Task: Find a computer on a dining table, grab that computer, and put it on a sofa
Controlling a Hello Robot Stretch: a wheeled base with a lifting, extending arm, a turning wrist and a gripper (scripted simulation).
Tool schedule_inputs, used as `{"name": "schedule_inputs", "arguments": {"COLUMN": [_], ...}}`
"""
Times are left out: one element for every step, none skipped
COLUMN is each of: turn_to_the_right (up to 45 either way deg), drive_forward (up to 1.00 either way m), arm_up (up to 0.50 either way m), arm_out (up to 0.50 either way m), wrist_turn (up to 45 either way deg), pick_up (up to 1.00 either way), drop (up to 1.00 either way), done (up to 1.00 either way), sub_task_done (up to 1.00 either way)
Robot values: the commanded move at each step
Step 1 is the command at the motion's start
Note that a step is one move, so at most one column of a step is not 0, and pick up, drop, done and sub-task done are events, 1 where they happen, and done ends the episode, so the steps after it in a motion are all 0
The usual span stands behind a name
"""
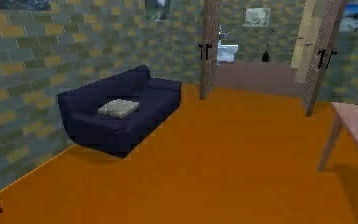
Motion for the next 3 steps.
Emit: {"name": "schedule_inputs", "arguments": {"turn_to_the_right": [45.0,33.0,0.0], "drive_forward": [0.00,0.00,0.10], "arm_up": [0.00,0.00,0.00], "arm_out": [0.00,0.00,0.00], "wrist_turn": [0.0,0.0,0.0], "pick_up": [0.00,0.00,0.00], "drop": [0.00,0.00,0.00], "done": [0.00,0.00,0.00], "sub_task_done": [0.00,0.00,0.00]}}
